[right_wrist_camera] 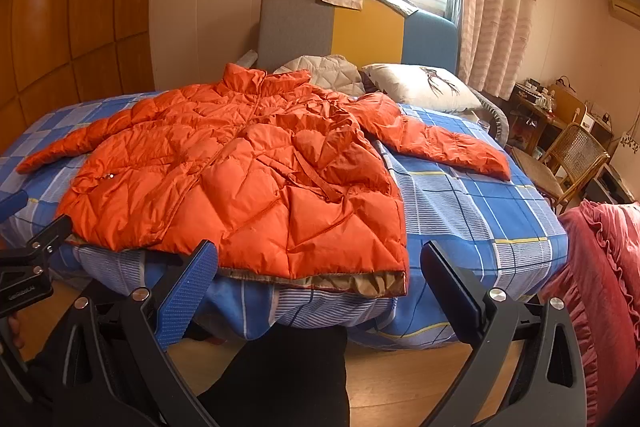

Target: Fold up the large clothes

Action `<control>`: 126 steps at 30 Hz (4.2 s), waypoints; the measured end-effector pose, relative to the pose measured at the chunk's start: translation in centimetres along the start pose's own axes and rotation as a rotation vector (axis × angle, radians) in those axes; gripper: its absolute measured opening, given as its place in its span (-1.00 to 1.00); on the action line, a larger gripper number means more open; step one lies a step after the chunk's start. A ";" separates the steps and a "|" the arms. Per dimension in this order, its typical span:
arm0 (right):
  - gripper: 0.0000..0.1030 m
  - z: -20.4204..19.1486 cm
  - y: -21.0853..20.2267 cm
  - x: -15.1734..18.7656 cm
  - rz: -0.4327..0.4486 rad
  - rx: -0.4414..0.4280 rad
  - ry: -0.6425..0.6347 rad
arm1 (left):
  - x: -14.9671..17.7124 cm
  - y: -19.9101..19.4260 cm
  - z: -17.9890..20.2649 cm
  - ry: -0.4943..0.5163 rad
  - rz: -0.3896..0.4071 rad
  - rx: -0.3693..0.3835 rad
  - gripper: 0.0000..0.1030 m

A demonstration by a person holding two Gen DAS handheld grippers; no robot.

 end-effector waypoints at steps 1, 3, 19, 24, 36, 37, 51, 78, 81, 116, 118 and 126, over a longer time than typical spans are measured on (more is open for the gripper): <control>0.94 0.0 0.0 0.0 0.001 0.001 -0.001 | 0.0 0.0 0.0 -0.001 0.000 0.000 0.97; 0.94 0.1 0.0 0.0 0.000 0.000 0.000 | 0.0 0.0 0.1 0.000 0.000 0.000 0.97; 0.94 0.0 0.0 0.0 0.005 0.006 -0.009 | 0.0 -0.1 0.1 -0.001 0.002 0.002 0.97; 0.94 0.0 0.0 -0.1 0.006 0.006 -0.010 | 0.0 -0.1 0.1 -0.001 0.001 0.003 0.97; 0.94 0.2 0.3 0.0 -0.002 0.006 -0.008 | -0.1 0.2 -0.2 -0.010 -0.012 0.003 0.97; 0.94 0.3 0.5 0.1 -0.010 0.006 -0.004 | -0.1 0.4 -0.4 -0.013 -0.018 0.004 0.97; 0.88 5.2 9.2 1.8 -0.224 0.004 0.176 | 1.1 9.0 -10.7 -0.174 -0.171 -0.101 0.96; 0.18 20.9 19.3 -1.3 -0.243 0.091 0.566 | -1.7 10.3 -12.4 -0.143 -0.134 -0.144 0.90; 0.03 23.0 22.9 -2.1 -0.263 0.090 0.661 | -2.3 11.2 -13.2 -0.186 -0.146 -0.140 0.90; -0.91 28.9 33.1 -12.3 -0.272 0.514 0.193 | -8.0 24.7 6.4 0.063 -0.266 0.205 0.89; -0.91 25.5 32.4 -15.3 -0.208 0.483 0.070 | -7.9 24.7 6.2 0.037 -0.263 0.223 0.89; -0.91 5.7 31.1 -20.1 -0.077 0.206 -0.311 | -8.6 24.2 4.0 -0.054 -0.239 0.221 0.90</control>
Point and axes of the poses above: each gripper's, at about its wrist camera, not at the fingertips, and y roughly the way its jaws point, z to its right, x to its underside, the point moved 10 cm from there along y, roughly the way its jaws point, and after that the axes turned 2 degrees about -y, right-handed, at the moved point
